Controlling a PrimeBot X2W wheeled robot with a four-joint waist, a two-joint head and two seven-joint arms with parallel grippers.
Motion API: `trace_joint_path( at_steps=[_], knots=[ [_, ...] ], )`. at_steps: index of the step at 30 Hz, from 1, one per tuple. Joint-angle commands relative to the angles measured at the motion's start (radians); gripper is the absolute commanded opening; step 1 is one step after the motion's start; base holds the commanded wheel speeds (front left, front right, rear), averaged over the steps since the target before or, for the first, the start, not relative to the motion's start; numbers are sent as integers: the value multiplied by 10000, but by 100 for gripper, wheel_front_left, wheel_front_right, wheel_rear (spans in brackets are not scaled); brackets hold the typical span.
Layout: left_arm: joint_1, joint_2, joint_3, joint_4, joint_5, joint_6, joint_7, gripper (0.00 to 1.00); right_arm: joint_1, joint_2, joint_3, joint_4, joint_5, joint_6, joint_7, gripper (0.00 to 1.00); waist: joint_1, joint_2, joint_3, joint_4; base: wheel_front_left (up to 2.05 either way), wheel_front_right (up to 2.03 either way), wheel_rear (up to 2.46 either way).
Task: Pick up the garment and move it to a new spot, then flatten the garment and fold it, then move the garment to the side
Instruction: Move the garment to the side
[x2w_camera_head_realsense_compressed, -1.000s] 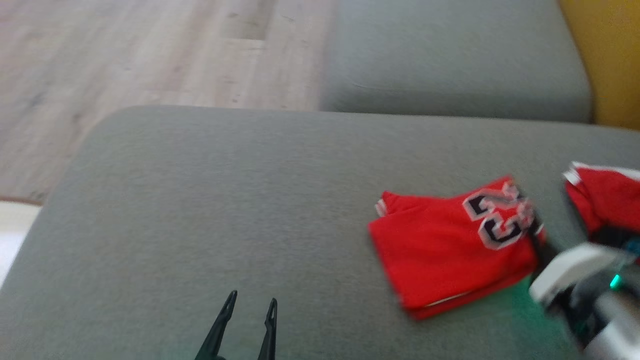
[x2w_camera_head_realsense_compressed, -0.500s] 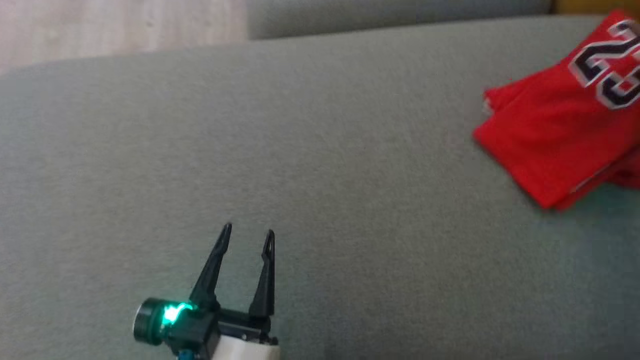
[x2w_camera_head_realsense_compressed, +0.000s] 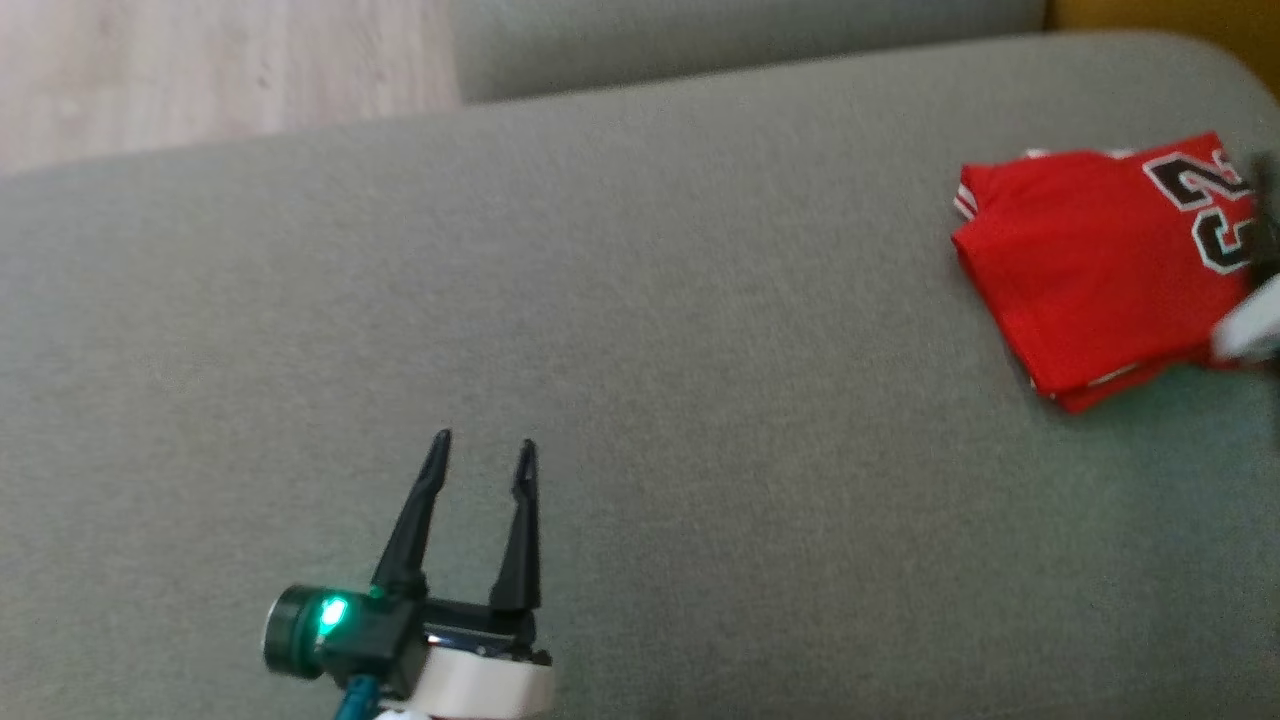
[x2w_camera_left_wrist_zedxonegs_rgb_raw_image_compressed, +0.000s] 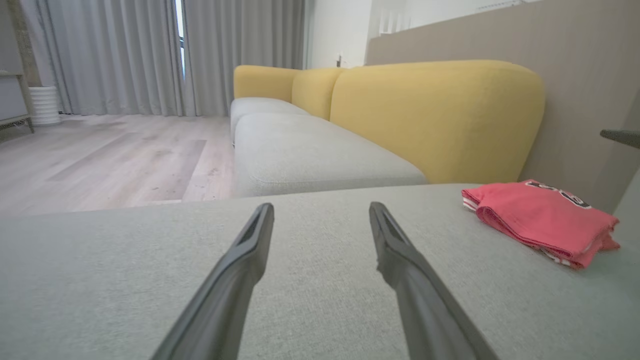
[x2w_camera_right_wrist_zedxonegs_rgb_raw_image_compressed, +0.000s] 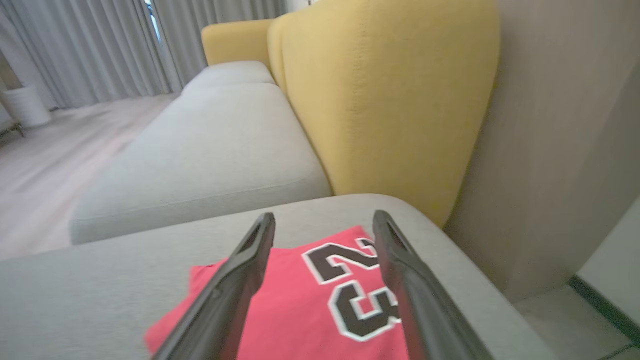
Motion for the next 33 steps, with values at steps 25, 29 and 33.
trace_joint_path(
  at_steps=[25,29,33],
  knots=[
    [1863,-35,1070,-938,703,930,-95,100,9060,4311,-1742,-8261,-4036,-7,-834,100,0,0,-2547,1555,0,0,0],
    [2125,3,1201,-982,821,861,-95,100,9372,4404,-1692,-8398,-4300,-7,-834,100,0,0,-2585,1554,0,0,0],
    [2224,1,1291,-997,922,817,-95,100,9448,4464,-1822,-8535,-4348,-7,-834,100,0,0,-2585,1505,0,0,0]
  ],
)
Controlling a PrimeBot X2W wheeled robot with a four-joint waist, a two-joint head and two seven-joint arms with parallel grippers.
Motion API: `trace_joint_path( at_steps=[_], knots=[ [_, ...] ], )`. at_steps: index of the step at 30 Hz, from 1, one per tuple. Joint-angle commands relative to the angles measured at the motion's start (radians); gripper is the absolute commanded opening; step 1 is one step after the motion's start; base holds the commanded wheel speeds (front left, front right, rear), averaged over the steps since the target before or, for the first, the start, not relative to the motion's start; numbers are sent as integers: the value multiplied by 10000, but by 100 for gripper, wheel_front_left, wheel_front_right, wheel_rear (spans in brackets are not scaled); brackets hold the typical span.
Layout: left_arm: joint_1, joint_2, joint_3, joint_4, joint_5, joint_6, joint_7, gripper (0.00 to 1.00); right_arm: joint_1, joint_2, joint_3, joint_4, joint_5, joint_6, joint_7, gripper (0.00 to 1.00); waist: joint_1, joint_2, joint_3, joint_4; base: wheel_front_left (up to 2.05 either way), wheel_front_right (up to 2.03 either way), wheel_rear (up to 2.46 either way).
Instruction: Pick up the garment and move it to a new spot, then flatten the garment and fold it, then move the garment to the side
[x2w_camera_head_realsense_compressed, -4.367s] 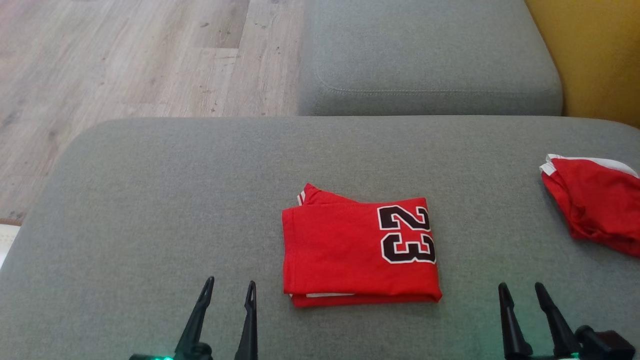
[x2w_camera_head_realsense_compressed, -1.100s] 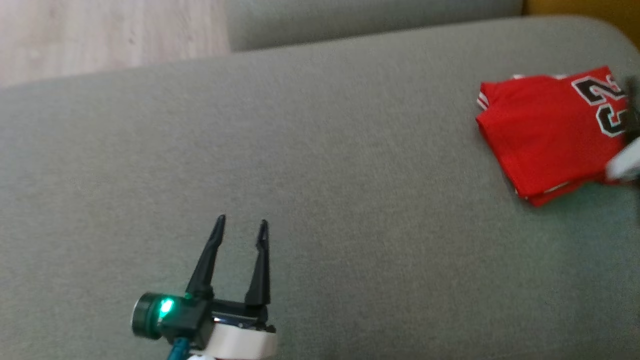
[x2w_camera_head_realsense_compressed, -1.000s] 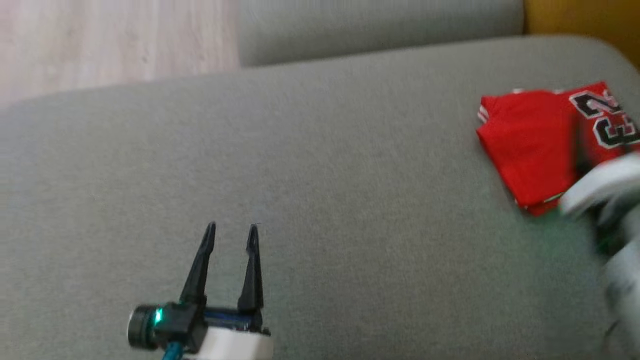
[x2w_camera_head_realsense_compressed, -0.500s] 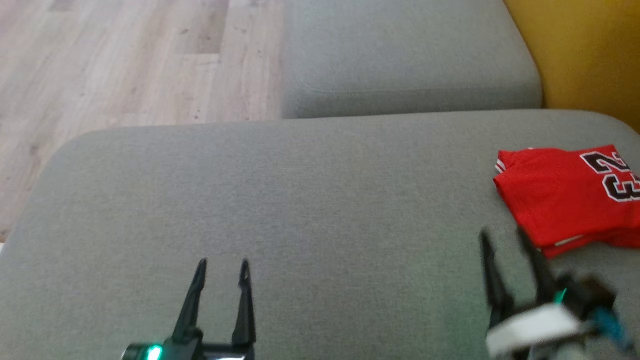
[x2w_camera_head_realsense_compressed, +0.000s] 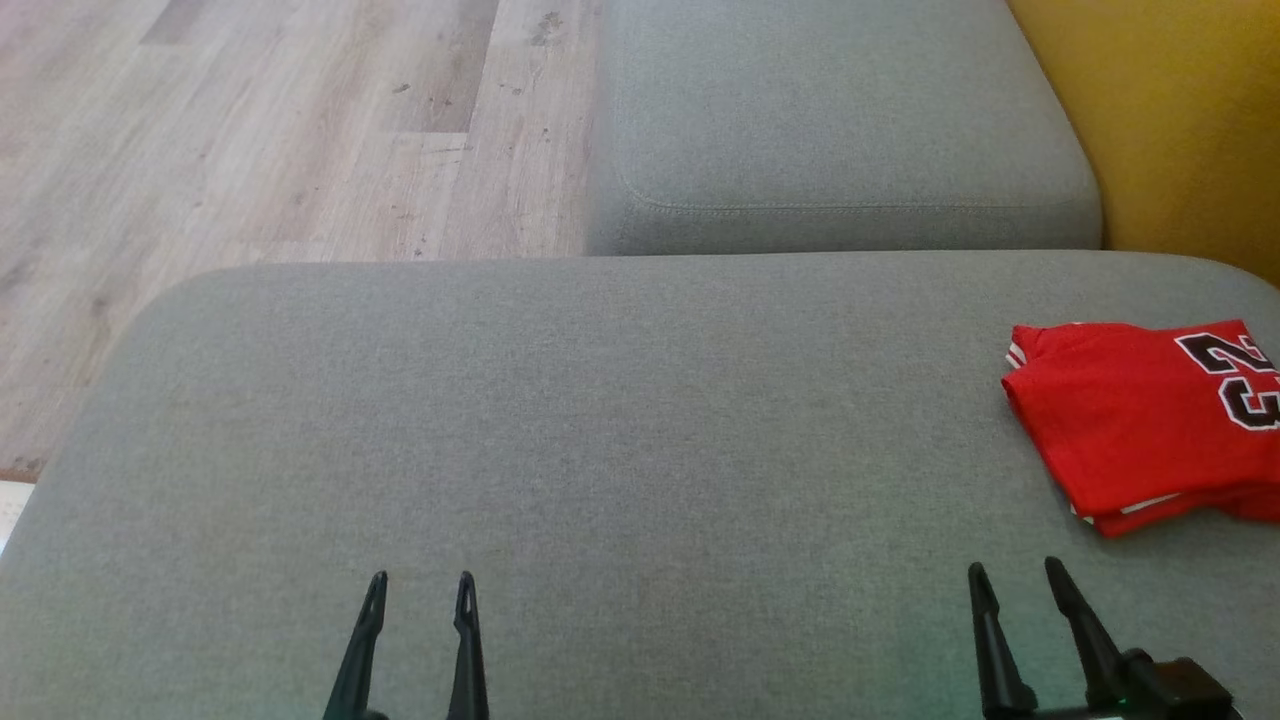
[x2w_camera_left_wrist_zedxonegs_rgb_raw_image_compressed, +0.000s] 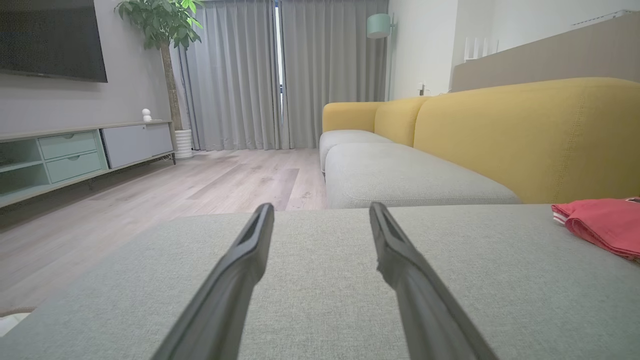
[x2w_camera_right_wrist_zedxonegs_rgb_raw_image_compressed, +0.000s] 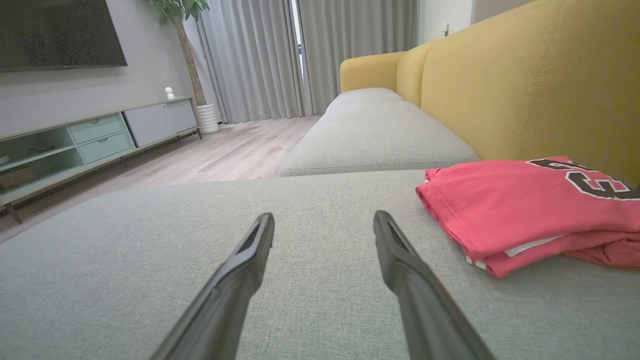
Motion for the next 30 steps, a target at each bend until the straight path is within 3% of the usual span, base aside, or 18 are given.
trace_joint_path(
  at_steps=[1,4,5,6,10,30],
  knots=[
    [-349,-52,395,-358,100,-31,-95,100,-283,-95,157,-372,-57,-7,-110,100,1,0,6,-31,0,0,0],
    [-347,-65,392,-286,45,-145,-95,100,-296,-73,175,-477,-40,-7,-110,100,1,0,19,-90,0,0,0],
    [-354,-70,396,-269,44,-165,-95,0,-299,-68,189,-520,-39,-7,-110,0,1,0,23,-115,0,0,0],
    [23,-4,-3,39,35,-169,6,0,1,9,1,-115,9,0,-2,0,1,0,22,-109,0,0,0],
    [163,-12,-37,637,-29,-176,51,0,81,11,57,498,74,0,25,0,1,0,30,-116,0,0,0],
    [-464,101,431,947,-2653,-654,485,0,-515,-111,-60,565,2560,-1,487,0,1,0,238,-243,0,0,0]
  ],
)
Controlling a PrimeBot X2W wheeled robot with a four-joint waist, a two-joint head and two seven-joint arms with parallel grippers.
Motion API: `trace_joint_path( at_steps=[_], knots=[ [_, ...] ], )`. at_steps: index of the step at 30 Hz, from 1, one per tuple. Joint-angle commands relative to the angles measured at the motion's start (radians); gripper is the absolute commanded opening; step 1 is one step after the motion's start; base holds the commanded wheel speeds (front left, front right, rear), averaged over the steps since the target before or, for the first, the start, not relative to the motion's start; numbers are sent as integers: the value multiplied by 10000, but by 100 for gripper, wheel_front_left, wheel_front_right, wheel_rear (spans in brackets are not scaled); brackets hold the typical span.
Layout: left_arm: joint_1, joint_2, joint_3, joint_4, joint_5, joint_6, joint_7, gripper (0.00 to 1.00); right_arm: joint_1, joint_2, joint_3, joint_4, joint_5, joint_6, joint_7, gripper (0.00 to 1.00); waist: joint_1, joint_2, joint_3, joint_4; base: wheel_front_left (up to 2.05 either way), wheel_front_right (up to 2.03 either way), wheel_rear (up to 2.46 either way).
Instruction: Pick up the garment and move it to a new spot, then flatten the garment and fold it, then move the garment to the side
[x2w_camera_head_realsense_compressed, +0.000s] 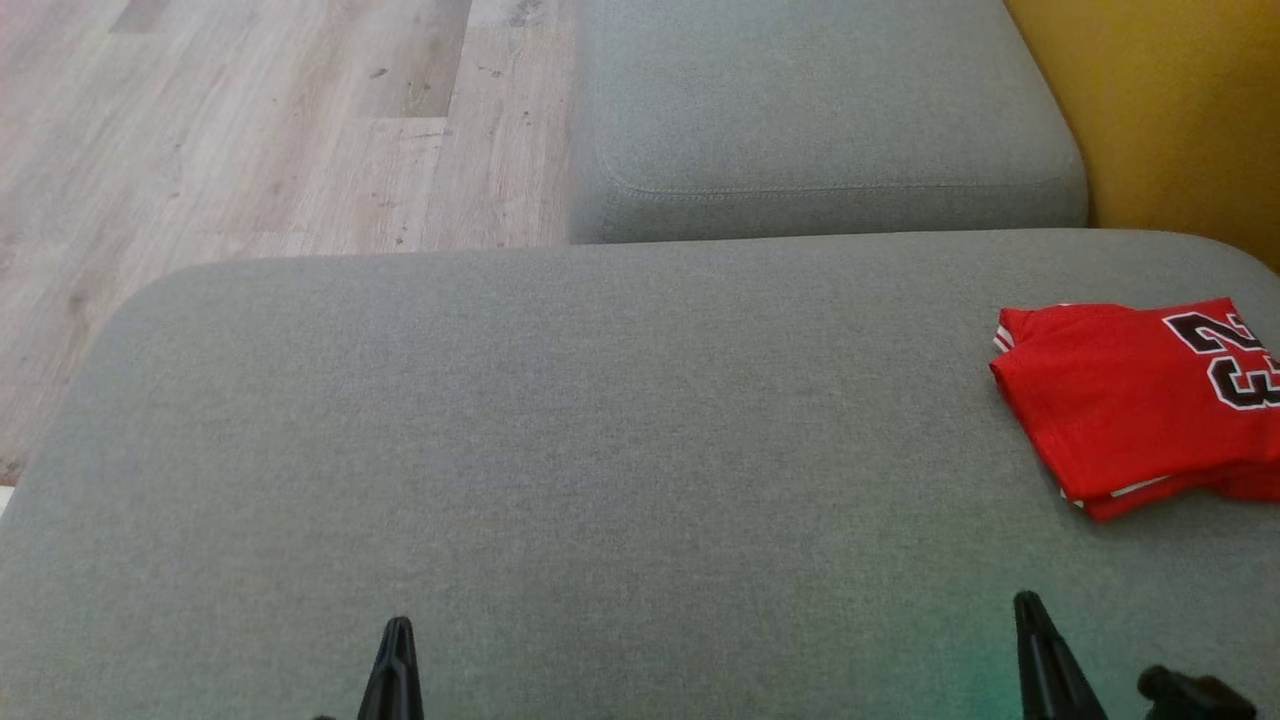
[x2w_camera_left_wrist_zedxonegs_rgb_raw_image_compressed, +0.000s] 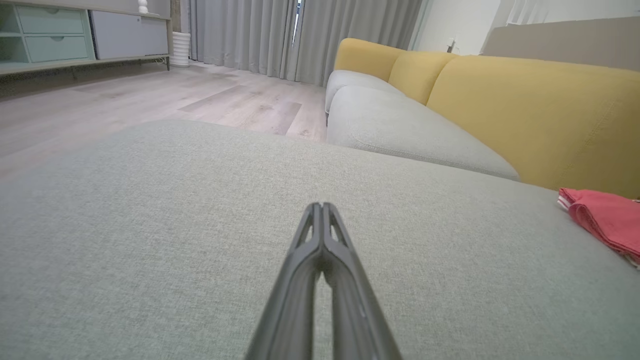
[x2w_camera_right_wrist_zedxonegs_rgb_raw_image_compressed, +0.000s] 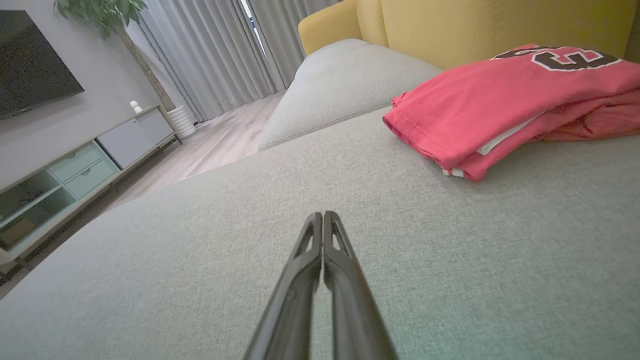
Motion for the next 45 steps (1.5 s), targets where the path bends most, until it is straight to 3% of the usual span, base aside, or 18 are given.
trace_joint_path(
  at_steps=[1,45],
  knots=[
    [-474,83,173,-257,-303,-79,32,0,-549,-125,-54,-293,316,-1,44,0,0,0,14,-8,0,0,0],
    [-1808,168,1365,365,-5740,-1111,1114,0,-1822,-245,-481,-150,5482,-4,1174,0,-1,0,463,-279,0,0,0]
  ],
)
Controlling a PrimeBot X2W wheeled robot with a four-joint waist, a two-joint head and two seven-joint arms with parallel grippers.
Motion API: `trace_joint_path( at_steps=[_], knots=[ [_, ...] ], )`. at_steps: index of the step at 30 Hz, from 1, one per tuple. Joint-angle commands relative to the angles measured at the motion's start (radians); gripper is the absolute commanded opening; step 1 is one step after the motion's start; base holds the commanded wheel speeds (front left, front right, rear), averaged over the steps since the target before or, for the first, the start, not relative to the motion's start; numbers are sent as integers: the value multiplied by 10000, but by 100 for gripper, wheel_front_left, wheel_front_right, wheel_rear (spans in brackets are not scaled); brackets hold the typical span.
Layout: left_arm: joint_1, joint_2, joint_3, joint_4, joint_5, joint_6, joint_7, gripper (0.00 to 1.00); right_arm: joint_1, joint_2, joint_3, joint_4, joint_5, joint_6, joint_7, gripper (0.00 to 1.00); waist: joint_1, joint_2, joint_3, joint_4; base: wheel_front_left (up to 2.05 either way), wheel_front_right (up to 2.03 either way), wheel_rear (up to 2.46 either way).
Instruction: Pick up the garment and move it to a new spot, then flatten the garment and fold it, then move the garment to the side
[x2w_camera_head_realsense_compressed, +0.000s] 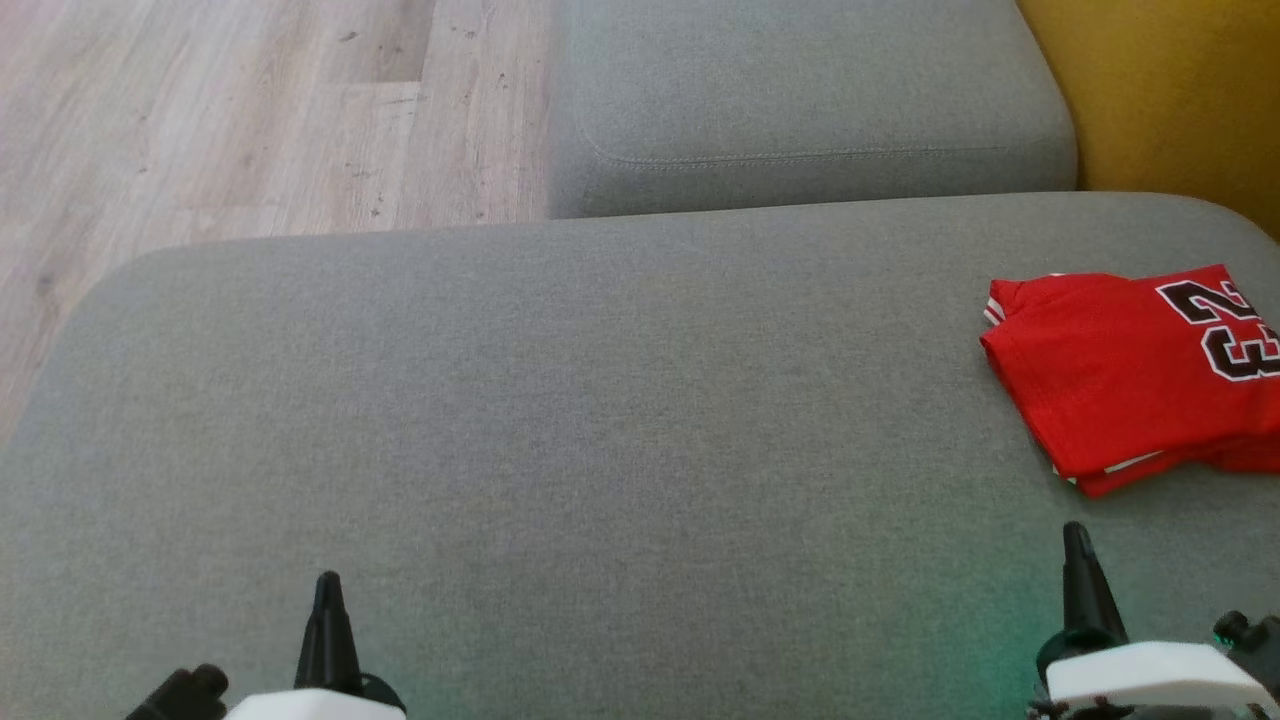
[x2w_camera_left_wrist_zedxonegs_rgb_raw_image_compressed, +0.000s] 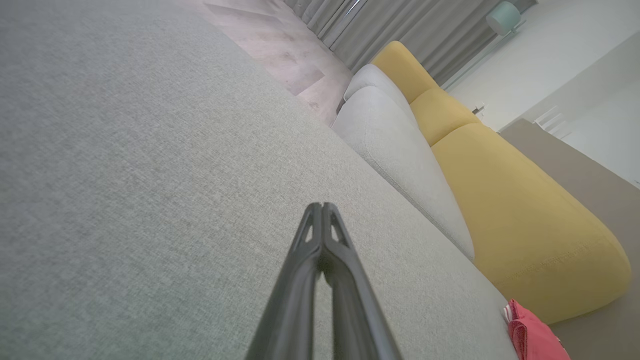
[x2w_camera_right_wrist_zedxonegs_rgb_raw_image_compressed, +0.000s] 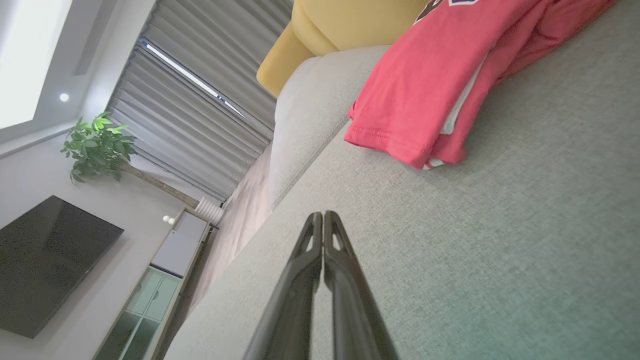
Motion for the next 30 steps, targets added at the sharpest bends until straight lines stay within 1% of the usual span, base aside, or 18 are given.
trace_joint_path(
  at_steps=[1,30],
  knots=[
    [-575,97,361,-249,-323,-113,58,0,-622,-221,34,-294,327,-4,53,0,-1,0,16,-11,0,0,0],
    [-1476,75,1278,174,-3901,-804,878,0,-1488,-241,-340,-192,3744,-6,885,0,-1,0,319,-194,0,0,0]
  ],
)
